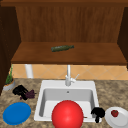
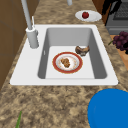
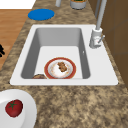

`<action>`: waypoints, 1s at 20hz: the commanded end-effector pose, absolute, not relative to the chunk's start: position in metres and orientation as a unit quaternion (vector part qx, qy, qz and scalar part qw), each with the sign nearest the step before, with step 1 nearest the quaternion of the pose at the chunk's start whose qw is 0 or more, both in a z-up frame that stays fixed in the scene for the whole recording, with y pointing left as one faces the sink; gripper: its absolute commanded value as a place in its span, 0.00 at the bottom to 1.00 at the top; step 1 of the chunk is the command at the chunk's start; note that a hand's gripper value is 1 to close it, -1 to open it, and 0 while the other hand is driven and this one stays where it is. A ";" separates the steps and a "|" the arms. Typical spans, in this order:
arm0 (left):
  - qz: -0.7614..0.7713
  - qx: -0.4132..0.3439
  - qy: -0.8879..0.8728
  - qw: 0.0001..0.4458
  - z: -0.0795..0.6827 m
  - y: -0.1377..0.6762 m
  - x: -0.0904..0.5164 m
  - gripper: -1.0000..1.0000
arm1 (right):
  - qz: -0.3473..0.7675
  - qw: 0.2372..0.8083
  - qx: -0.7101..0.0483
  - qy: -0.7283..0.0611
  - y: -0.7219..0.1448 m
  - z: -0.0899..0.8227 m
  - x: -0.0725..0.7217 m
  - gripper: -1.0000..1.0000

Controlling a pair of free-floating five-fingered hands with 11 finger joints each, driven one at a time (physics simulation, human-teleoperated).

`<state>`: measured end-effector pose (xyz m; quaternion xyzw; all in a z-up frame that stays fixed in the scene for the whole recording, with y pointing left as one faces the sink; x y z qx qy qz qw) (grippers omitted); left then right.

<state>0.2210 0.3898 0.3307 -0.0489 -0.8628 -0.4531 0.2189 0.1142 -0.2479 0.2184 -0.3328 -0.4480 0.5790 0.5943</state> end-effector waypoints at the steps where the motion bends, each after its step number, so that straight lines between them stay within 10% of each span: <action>1: -0.465 -0.045 -0.862 0.196 0.352 0.376 0.207 1.00 | 0.579 0.594 -0.333 -0.448 -0.248 0.218 0.114 0.50; 20: -0.492 -0.027 -0.844 0.214 0.468 0.329 0.129 1.00 | 0.579 0.594 -0.333 -0.448 -0.248 0.218 0.114 0.50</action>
